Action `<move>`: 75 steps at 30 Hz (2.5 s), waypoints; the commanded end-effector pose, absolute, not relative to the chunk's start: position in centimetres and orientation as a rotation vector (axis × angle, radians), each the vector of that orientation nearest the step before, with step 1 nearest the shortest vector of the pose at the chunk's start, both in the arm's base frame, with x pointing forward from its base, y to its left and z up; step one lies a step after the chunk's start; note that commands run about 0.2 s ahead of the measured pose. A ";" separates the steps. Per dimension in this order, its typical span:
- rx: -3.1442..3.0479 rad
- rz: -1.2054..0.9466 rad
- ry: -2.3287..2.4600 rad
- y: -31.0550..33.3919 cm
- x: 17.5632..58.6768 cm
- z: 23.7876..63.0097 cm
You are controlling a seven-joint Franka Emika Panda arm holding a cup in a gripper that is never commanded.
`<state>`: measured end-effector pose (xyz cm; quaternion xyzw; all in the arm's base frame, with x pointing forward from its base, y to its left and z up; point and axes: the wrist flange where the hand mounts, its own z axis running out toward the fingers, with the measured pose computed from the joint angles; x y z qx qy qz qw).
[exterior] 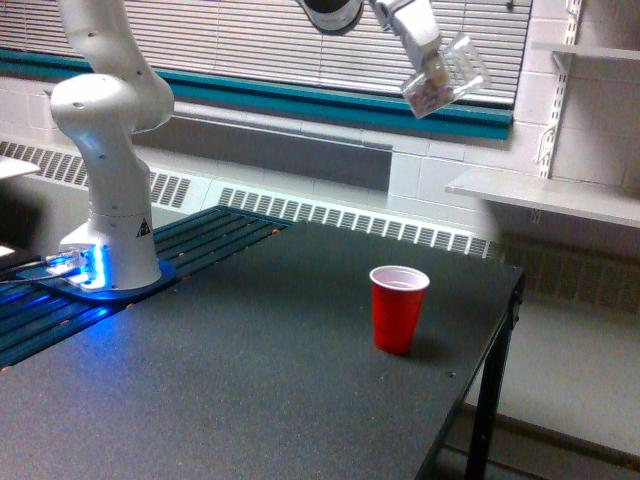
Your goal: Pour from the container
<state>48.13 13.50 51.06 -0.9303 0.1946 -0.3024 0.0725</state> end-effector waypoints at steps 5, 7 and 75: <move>-2.813 -0.869 0.631 9.8 46.8 49.4; -2.815 -0.854 0.648 9.2 46.6 49.0; -2.992 -0.241 0.981 1.8 45.6 33.6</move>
